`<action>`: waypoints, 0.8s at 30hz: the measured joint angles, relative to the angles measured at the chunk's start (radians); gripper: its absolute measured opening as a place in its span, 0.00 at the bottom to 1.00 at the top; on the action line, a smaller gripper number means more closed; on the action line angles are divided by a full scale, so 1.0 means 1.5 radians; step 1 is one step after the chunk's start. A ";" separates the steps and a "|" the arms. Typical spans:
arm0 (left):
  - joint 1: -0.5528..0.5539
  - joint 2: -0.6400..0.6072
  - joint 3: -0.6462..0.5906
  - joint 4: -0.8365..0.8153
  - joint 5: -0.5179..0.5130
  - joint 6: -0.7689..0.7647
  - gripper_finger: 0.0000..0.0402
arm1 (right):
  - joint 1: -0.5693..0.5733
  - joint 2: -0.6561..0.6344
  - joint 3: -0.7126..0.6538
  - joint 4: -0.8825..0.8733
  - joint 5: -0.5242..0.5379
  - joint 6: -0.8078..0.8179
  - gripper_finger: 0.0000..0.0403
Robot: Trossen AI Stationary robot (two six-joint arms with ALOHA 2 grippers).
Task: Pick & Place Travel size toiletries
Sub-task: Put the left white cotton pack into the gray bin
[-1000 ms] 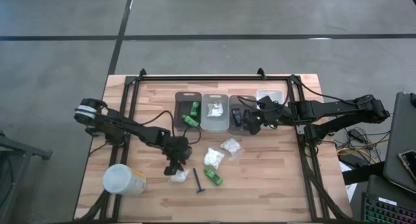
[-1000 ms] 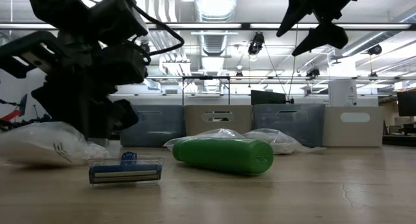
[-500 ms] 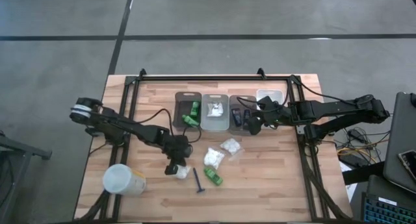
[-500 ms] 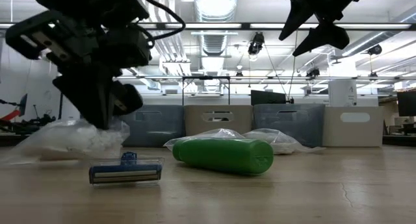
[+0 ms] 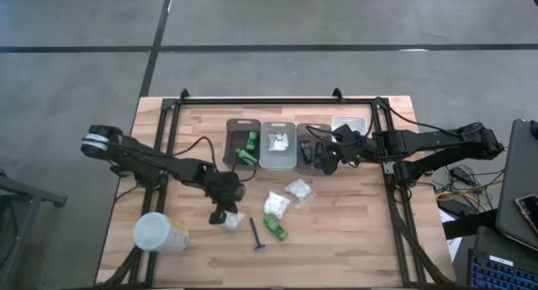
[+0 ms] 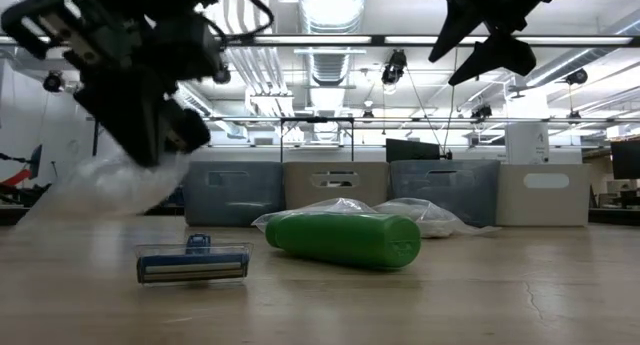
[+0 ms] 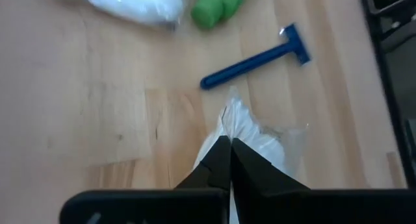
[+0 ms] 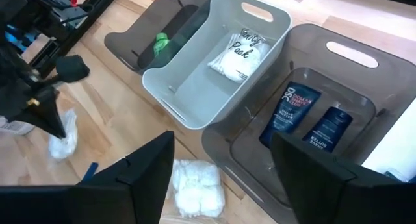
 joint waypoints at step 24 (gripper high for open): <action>0.131 -0.154 0.215 -0.033 -0.255 0.122 0.00 | -0.006 0.074 -0.001 0.260 -0.107 -0.069 0.76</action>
